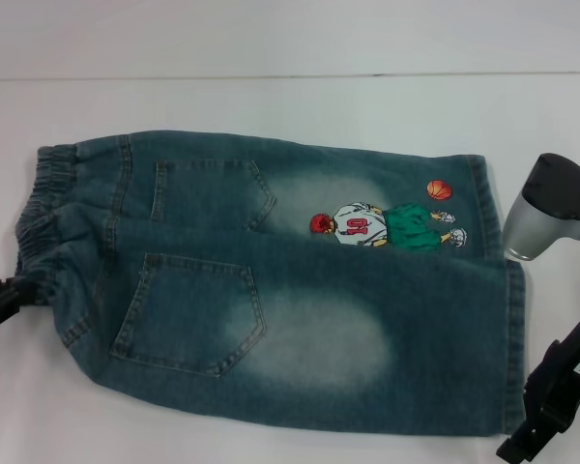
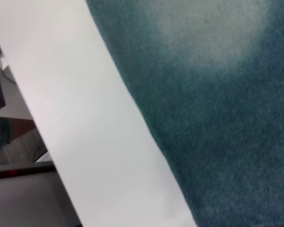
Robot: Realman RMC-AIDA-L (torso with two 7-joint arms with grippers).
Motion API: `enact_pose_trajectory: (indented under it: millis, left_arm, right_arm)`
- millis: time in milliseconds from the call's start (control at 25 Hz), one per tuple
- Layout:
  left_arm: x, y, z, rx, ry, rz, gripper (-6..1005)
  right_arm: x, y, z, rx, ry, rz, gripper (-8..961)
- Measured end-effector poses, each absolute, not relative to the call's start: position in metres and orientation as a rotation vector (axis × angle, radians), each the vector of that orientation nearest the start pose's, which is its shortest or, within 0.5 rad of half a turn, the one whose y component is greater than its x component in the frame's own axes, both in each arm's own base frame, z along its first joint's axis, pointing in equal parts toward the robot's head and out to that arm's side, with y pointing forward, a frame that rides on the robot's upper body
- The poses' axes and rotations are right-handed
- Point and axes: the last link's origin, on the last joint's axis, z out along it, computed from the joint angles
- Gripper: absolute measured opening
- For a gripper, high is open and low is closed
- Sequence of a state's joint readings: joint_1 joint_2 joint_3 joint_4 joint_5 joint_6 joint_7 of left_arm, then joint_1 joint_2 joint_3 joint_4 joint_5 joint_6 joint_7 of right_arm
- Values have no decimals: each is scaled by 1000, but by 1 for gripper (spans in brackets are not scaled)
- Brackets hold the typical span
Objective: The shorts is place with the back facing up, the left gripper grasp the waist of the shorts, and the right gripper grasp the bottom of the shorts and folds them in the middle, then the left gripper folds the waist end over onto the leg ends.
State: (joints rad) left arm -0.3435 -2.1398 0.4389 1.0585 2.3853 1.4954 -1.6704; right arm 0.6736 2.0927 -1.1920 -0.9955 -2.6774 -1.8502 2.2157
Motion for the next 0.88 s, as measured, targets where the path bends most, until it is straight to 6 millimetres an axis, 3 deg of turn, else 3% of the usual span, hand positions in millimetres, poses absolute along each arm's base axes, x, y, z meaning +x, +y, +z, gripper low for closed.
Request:
enact_pose_trajectory:
  millis: [560, 880]
  left_arm:
    - [-354, 285, 67, -2338, -1052, -212, 81]
    - [-354, 286, 68, -2338, -1047, -211, 80]
  right_arm:
    - [233, 310, -12, -2984, 1066, -771, 765]
    - [235, 311, -11, -2971, 1006, -741, 636]
